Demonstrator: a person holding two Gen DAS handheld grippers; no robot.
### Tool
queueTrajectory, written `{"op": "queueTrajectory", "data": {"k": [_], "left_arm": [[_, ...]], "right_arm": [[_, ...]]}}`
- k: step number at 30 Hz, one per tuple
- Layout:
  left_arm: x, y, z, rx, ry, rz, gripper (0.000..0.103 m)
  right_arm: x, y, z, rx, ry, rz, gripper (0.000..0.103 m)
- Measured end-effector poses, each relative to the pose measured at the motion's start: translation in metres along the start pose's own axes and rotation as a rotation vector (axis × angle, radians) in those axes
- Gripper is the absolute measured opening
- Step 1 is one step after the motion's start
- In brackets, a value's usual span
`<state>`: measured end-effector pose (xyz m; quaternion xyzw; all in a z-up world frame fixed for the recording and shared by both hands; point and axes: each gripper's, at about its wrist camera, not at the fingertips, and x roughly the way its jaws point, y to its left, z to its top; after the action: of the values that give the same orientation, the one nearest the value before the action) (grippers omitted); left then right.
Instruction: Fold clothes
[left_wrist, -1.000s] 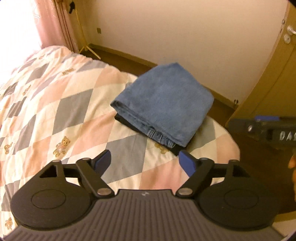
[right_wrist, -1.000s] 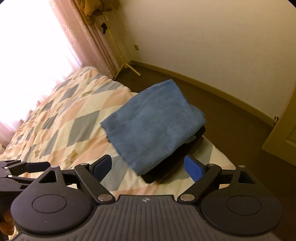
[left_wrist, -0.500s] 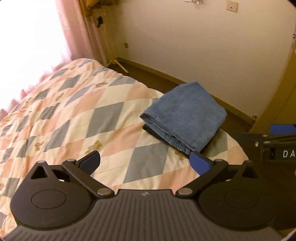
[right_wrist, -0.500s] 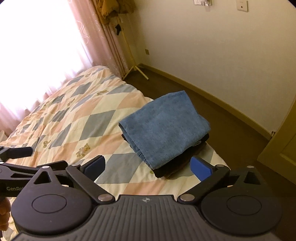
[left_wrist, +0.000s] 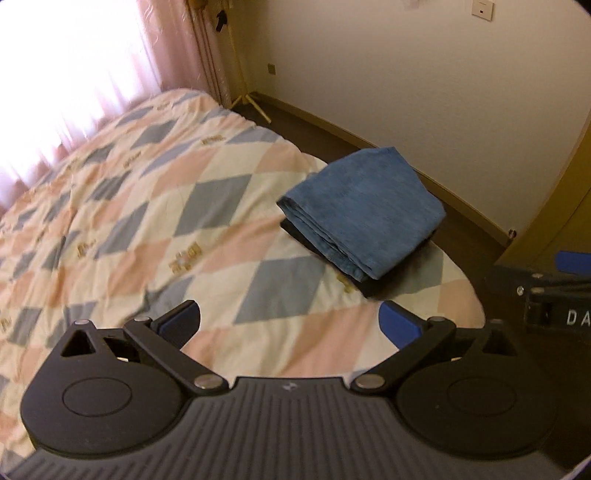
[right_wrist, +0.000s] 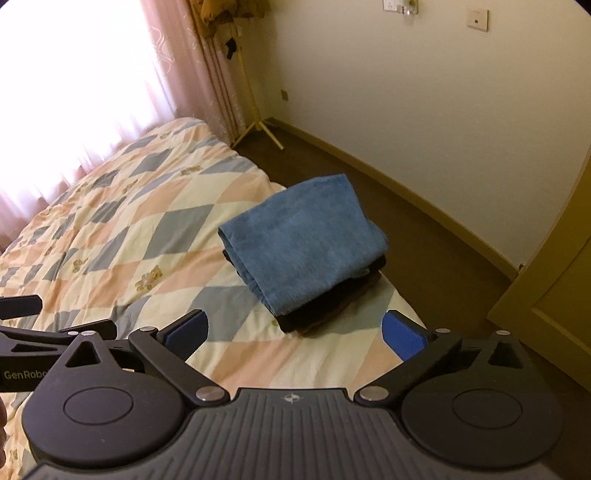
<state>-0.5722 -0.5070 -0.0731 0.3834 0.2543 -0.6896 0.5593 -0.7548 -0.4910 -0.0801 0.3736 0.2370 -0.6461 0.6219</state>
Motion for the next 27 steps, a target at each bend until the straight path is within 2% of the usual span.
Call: {"op": "queueTrajectory", "data": {"k": [15,27], "left_arm": [[-0.028,-0.059,-0.033,-0.032,0.023,0.034,0.102],[-0.031,-0.068,-0.026,-0.043,0.02,0.056,0.102]], "right_arm": [[-0.04,-0.05,-0.036,-0.081,0.03,0.021,0.103],[-0.05,-0.069,-0.03,-0.09,0.035,0.031,0.103]]}}
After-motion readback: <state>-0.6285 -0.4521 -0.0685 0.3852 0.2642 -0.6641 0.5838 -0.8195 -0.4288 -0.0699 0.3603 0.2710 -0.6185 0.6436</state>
